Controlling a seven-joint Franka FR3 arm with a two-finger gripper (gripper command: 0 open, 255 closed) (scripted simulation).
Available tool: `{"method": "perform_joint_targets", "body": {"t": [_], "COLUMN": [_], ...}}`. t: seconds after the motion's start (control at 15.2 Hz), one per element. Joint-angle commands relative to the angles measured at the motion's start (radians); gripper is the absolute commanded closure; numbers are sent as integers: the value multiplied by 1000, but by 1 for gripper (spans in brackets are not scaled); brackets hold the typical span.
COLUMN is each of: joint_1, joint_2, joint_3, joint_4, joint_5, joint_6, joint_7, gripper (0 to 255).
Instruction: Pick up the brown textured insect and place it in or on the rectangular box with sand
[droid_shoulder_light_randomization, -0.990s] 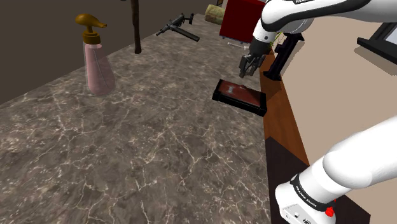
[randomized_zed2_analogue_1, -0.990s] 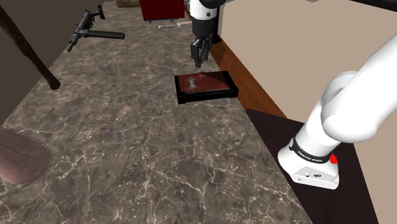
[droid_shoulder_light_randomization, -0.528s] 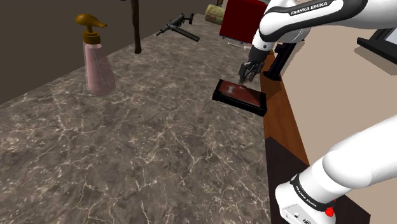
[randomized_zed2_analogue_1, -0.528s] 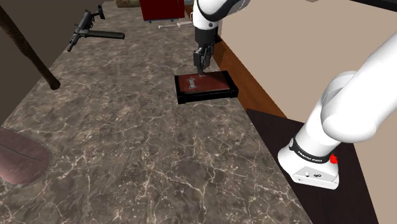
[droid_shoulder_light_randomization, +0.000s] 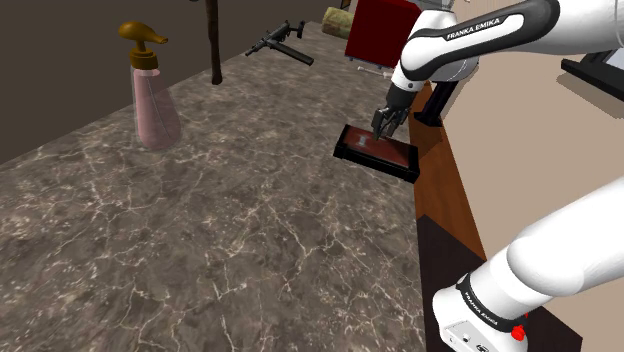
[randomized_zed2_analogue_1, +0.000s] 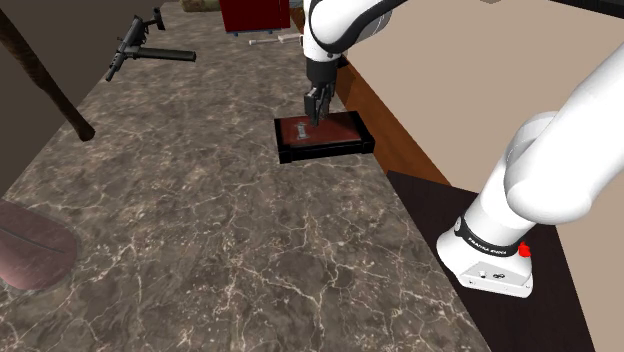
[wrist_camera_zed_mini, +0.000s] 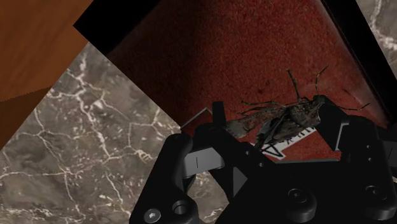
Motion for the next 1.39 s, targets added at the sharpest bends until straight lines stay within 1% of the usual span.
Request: {"method": "perform_joint_targets", "body": {"t": [0.0,0.2,0.26,0.59,0.86,1.32], "joint_1": [0,0,0,0,-1,-1], "joint_2": [1,1,1,1,-50,-50], "joint_3": [0,0,0,0,0,0], "joint_4": [0,0,0,0,80,80], "joint_5": [0,0,0,0,-3,-3], "joint_6": [2,2,2,2,-129,-129], "joint_7": [0,0,0,0,2,2], "gripper": [255,255,0,0,0,0]}}
